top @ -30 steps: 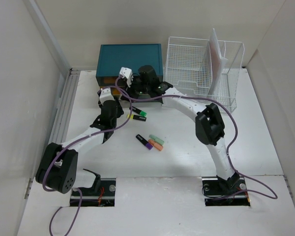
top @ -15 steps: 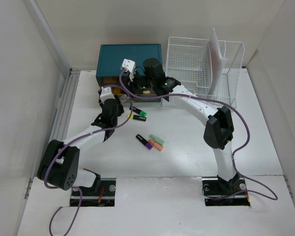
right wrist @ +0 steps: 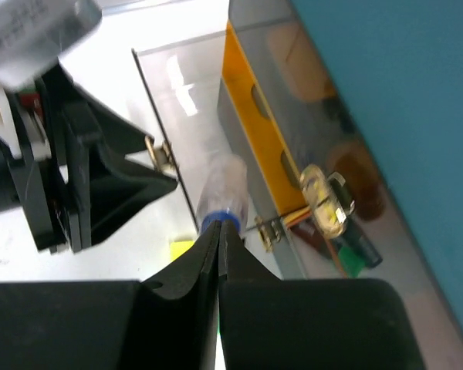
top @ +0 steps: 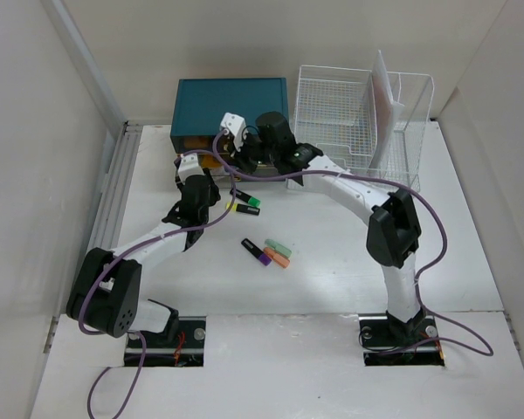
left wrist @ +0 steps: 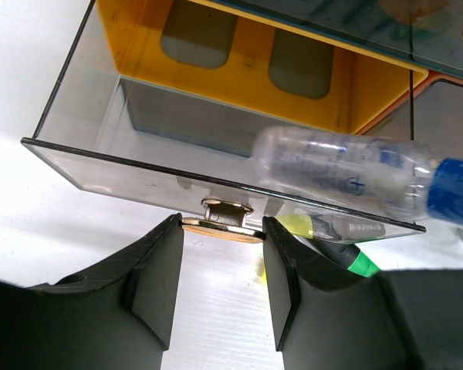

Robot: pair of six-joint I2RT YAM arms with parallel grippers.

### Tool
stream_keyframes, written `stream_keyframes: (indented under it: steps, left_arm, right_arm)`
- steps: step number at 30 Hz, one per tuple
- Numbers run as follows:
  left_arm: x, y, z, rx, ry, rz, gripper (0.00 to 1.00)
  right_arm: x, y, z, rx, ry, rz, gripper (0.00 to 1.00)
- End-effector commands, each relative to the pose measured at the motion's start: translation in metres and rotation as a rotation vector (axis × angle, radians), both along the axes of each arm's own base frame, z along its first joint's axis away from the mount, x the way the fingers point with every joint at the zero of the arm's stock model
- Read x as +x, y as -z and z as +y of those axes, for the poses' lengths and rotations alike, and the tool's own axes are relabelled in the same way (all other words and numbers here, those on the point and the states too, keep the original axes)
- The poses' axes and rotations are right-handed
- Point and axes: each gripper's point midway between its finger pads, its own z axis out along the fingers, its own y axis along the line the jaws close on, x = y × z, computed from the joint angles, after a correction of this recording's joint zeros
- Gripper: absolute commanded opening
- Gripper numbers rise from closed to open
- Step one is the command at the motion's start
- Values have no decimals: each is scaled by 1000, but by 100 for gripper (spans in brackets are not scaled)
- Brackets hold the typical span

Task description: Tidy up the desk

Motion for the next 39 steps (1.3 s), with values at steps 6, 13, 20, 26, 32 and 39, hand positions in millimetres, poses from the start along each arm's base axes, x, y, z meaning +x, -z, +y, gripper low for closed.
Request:
stream_keyframes:
  steps: [6,13,20,26,32,39]
  left_arm:
    - [5,-5,-20,-65,70,-5,7]
    - [5,-5,-20,-65,70,-5,7]
    - [5,-5,-22,-68,79,-4,7]
    - [5,-5,-22,-68,79,-4,7]
    - [5,-5,-21,-60,82,-3,7]
    - [5,-6,-23,-66,91,-10,7]
  right_arm:
    - [-13,-55,-12,65,16,-95,2]
    - [-19,-76,-24,77,38,-133,2]
    - [-14,-37,-29,16,52,-86,2]
    - [-6,-12,-22,-9,51,-59,0]
    - [0,2,-17,-24,50,-44,0]
    - [2,15,-13,-36,41,-26,0]
